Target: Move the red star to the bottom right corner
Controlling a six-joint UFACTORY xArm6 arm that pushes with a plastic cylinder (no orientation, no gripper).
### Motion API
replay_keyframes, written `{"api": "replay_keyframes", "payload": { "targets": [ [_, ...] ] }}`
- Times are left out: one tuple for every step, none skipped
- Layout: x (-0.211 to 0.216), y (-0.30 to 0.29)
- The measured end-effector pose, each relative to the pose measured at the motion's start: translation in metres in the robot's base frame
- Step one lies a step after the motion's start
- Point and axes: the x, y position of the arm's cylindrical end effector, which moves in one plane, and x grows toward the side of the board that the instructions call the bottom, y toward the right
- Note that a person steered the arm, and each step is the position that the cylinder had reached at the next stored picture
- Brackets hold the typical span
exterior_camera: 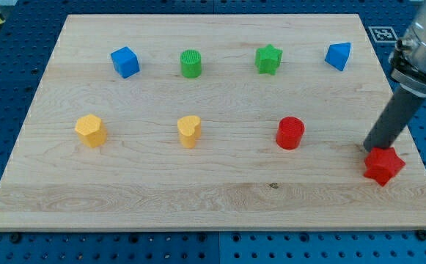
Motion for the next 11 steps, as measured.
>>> {"api": "replay_keyframes", "payload": {
  "targets": [
    [-0.016, -0.006],
    [-0.028, -0.046],
    [-0.005, -0.058],
    [0.018, -0.040],
    [0.031, -0.016],
    [0.031, 0.000],
    [0.016, 0.000],
    [-0.004, 0.005],
    [0.006, 0.021],
    [0.019, 0.025],
    [0.004, 0.025]
  ]
}}
